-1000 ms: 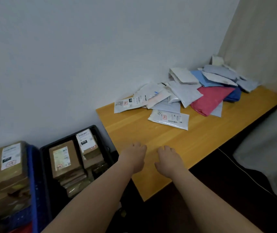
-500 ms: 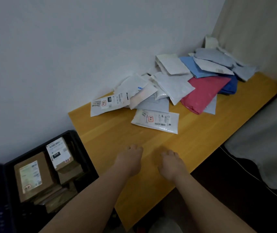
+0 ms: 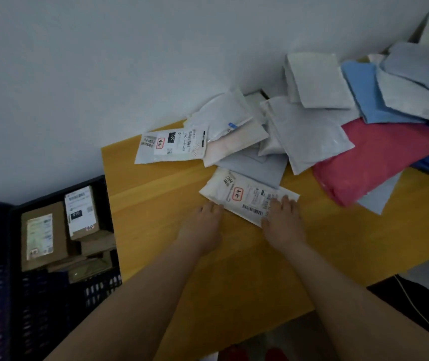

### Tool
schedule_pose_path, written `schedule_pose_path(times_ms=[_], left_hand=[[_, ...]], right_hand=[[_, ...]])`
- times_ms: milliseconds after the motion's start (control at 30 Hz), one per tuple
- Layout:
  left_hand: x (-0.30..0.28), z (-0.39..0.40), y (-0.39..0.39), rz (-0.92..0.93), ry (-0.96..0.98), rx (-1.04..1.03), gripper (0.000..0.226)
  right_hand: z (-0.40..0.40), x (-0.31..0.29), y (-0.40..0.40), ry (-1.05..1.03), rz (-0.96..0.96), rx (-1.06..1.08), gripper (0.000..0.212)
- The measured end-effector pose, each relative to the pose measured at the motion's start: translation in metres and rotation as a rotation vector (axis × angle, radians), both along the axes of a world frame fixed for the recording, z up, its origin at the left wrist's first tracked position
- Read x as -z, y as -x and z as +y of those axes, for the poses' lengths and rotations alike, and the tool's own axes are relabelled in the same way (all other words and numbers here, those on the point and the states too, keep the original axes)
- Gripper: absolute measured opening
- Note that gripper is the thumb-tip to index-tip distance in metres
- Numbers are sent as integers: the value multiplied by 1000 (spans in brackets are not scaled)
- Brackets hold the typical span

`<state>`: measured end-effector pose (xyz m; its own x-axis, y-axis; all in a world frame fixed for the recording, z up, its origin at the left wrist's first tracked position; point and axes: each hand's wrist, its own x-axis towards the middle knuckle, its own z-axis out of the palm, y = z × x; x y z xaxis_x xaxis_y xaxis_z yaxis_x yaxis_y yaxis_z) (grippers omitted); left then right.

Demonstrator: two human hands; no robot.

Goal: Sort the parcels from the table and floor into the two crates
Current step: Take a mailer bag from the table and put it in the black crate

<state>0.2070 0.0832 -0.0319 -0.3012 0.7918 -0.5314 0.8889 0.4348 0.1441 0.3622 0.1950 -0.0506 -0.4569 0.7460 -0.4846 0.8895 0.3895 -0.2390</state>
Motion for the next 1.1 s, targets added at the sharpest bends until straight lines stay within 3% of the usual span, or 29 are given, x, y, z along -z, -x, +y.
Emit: schedule_pose_path(times_ms=[200, 433, 567, 667, 767, 900, 1000, 1100], left_hand=[[7, 26, 8, -6, -55, -95, 73], [22, 8, 8, -1, 142, -93, 97], [35, -13, -7, 85, 138, -52, 87], [35, -21, -9, -26, 102, -173, 63], [23, -28, 1, -91, -18, -282, 31], [-1, -48, 22, -292, -264, -544, 9], [-21, -69, 39, -395, -482, -653, 12], [-36, -93, 55, -429, -650, -658, 9]], right_hand=[[11, 20, 7, 124, -55, -239, 57], [9, 19, 2, 275, 98, -356, 34], [-1, 13, 3, 292, 155, -307, 26], [-13, 10, 4, 206, 129, -286, 26], [-29, 8, 5, 59, 124, -147, 41], [-56, -4, 15, 29, 170, 167, 67], [-86, -17, 40, 193, 394, 287, 71], [-117, -34, 73, 351, 681, 476, 54]])
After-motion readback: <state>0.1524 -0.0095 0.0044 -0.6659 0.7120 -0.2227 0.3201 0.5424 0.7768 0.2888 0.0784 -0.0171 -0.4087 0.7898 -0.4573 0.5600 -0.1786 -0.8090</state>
